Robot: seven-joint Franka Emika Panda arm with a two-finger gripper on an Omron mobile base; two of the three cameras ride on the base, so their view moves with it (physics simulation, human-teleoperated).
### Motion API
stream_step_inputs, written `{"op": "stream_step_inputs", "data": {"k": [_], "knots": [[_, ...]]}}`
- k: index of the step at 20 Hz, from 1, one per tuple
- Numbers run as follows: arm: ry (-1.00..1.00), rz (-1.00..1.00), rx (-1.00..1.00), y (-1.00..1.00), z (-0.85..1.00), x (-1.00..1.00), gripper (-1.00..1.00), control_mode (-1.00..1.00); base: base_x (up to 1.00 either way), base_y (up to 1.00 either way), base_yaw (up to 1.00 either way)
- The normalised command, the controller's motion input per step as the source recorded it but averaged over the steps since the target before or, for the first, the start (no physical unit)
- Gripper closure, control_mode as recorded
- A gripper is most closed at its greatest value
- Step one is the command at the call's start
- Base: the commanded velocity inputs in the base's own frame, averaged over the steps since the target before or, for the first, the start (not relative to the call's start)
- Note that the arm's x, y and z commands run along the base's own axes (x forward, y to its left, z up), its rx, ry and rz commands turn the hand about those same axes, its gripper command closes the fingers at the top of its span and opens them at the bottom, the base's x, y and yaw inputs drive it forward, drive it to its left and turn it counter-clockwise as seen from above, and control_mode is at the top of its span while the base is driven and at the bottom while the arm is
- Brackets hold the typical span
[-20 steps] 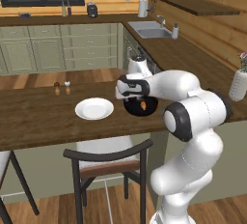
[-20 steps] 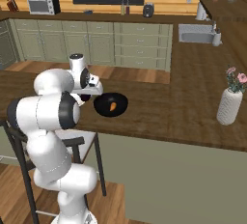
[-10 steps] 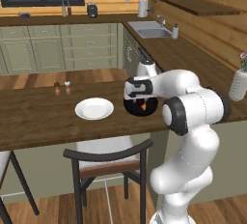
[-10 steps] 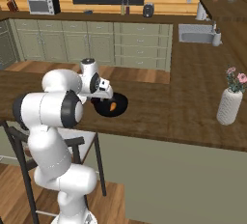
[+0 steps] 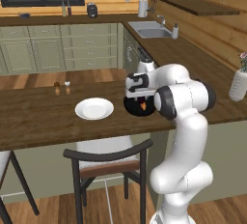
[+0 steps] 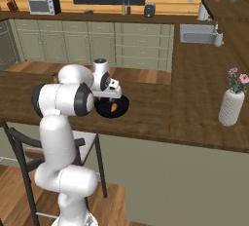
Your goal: Pick the chicken drumstick and eggplant from their plates and place them in the bowl. Then put the bowl in the fridge.
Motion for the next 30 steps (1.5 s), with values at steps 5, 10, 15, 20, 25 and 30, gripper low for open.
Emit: {"op": "stream_step_inputs", "data": {"k": [5, 10, 15, 20, 25, 30], "knots": [[0.02, 0.0, 0.0, -0.08, -0.36, 0.18, 1.0, -1.0, 0.0, 0.0, 0.0], [0.03, 0.0, 0.0, 0.02, -0.22, 0.0, 1.0, -1.0, 0.0, 0.0, 0.0], [0.02, 0.0, 0.0, 0.0, -0.19, 0.01, -1.0, -1.0, 0.0, 0.0, 0.0], [0.0, 0.0, 0.0, 0.01, -0.04, 0.01, -1.0, -1.0, 0.0, 0.0, 0.0], [0.0, 0.0, 0.0, 0.0, 0.0, 0.0, -1.0, -1.0, 0.0, 0.0, 0.0], [0.0, -0.02, -0.01, -0.04, 0.23, -0.02, -1.0, -1.0, 0.0, 0.0, 0.0]]}}
